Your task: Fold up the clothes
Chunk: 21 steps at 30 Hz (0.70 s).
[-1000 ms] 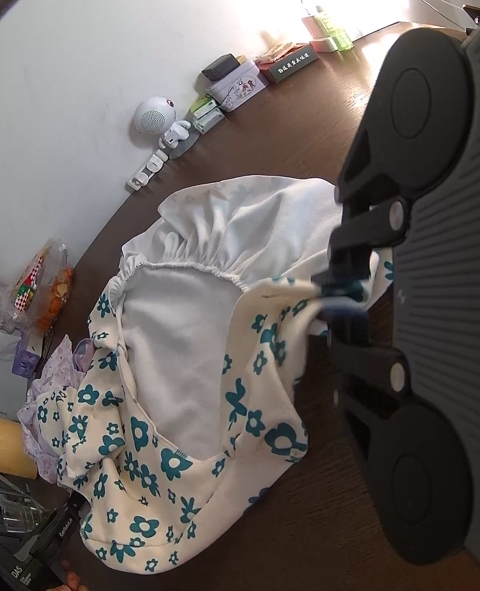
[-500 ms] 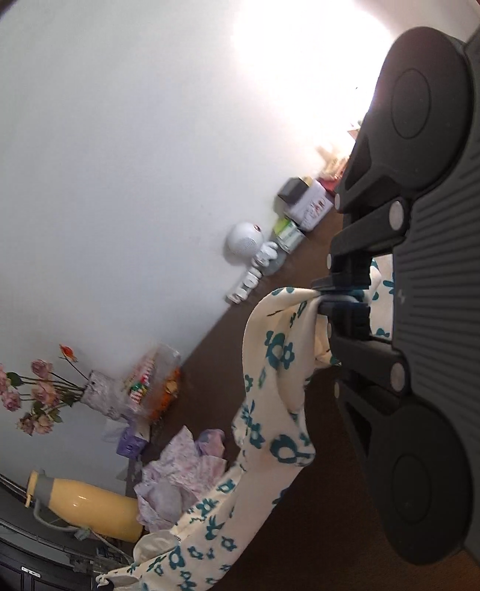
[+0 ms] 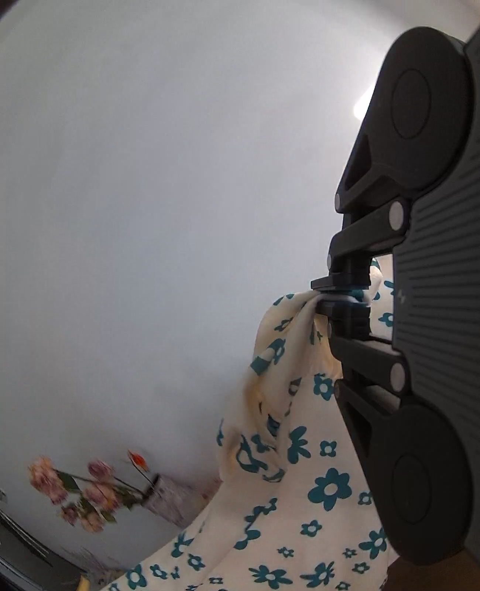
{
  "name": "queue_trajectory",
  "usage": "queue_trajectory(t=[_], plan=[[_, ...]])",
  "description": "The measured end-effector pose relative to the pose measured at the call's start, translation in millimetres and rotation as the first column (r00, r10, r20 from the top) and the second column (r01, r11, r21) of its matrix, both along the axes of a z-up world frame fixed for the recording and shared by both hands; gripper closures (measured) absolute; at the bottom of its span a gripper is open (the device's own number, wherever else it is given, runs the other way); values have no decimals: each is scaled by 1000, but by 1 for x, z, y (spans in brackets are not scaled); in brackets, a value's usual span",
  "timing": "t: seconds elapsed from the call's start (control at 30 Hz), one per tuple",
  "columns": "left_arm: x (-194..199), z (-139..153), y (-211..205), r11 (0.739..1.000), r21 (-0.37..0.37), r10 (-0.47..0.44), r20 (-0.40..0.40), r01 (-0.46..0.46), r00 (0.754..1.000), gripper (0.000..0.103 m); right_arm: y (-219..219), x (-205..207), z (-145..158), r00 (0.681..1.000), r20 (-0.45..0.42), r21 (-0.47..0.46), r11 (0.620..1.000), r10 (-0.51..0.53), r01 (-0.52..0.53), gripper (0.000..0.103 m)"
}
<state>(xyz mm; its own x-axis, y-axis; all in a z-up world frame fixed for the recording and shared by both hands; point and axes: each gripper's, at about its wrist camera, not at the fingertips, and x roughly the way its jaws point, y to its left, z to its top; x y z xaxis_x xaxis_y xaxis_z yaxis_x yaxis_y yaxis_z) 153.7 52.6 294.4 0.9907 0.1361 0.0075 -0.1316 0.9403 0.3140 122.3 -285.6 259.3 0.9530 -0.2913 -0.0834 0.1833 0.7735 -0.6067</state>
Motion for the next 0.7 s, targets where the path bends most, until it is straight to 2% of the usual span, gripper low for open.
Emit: queue_trajectory(t=[0.07,0.13,0.2,0.27,0.37,0.47,0.57,0.63,0.7], plan=[[-9,15,1,1000,4,0,23,0,1000,97,1,6,18,999,43,-24,1000,-5,6,99],[-22,14,5,1000,19,-23,4,23,1000,97,3,0,9,999,32,-65,998,9,-7,99],[-38,-2,10,998,24,-57,-62,59,996,97,4,-7,-4,1000,11,-107,994,26,-25,99],[-54,-34,16,995,25,-93,-174,99,980,97,3,-22,-38,997,-63,-141,988,51,-60,99],[-71,-99,23,990,21,-121,-368,138,922,97,1,-53,-103,971,-224,-157,980,82,-119,99],[-83,-166,29,987,3,-136,-536,163,833,97,-1,-76,-172,905,-414,-133,977,96,-165,99],[-84,-213,27,983,-33,-158,-634,178,757,97,-1,-84,-223,836,-541,-89,982,94,-168,99],[-83,-228,24,983,-39,-162,-654,181,739,97,1,-86,-243,800,-594,-62,985,91,-159,98],[-84,-231,23,982,-42,-167,-654,185,737,97,4,-87,-252,768,-634,-32,988,94,-148,94]])
